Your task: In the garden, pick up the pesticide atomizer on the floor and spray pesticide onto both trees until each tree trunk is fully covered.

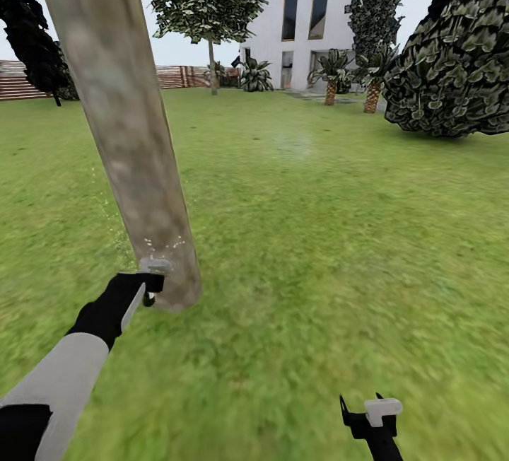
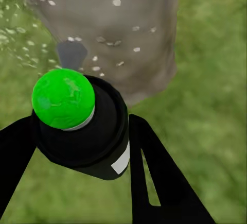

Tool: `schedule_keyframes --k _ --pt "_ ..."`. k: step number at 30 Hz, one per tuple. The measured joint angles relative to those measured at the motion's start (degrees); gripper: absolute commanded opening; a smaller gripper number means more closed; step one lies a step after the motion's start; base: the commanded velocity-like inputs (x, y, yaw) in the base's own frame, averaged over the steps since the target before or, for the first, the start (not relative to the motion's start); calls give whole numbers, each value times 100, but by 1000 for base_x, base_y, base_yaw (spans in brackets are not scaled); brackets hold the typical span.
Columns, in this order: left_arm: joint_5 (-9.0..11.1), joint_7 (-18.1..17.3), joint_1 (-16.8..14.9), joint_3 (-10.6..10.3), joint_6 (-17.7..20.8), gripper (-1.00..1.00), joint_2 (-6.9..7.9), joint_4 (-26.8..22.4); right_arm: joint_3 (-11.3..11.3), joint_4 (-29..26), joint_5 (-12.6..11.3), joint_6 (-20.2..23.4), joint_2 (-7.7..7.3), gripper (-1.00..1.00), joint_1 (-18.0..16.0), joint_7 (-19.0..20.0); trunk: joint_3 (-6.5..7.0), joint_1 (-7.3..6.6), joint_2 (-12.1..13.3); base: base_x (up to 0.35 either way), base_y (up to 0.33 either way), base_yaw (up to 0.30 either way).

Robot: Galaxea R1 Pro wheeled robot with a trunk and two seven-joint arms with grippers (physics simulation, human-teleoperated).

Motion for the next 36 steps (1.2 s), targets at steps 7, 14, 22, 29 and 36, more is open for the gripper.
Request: schedule_keyframes --k 7,14,22,29,36 --pt "41 -239 -4 -52 279 -100 -264 -337 -1 0 -3 0 0 100 0 1 0 0 0 0 0 0" --pt "7 -249 2 121 525 -100 138 -576 0 0 -1 0 0 100 0 -2 0 0 0 0 0 0" --pt "45 -249 4 244 814 -100 50 -1100 -1 0 -1 0 0 100 0 3 0 0 0 -65 0 0" --pt "-37 -244 -15 267 977 -100 -129 -1489 0 0 0 0 0 100 0 6 0 0 0 -1 0 0" --pt "122 -260 2 249 1710 -100 178 -2114 -1 0 1 0 2 100 0 1 1 -1 0 0 0 0"
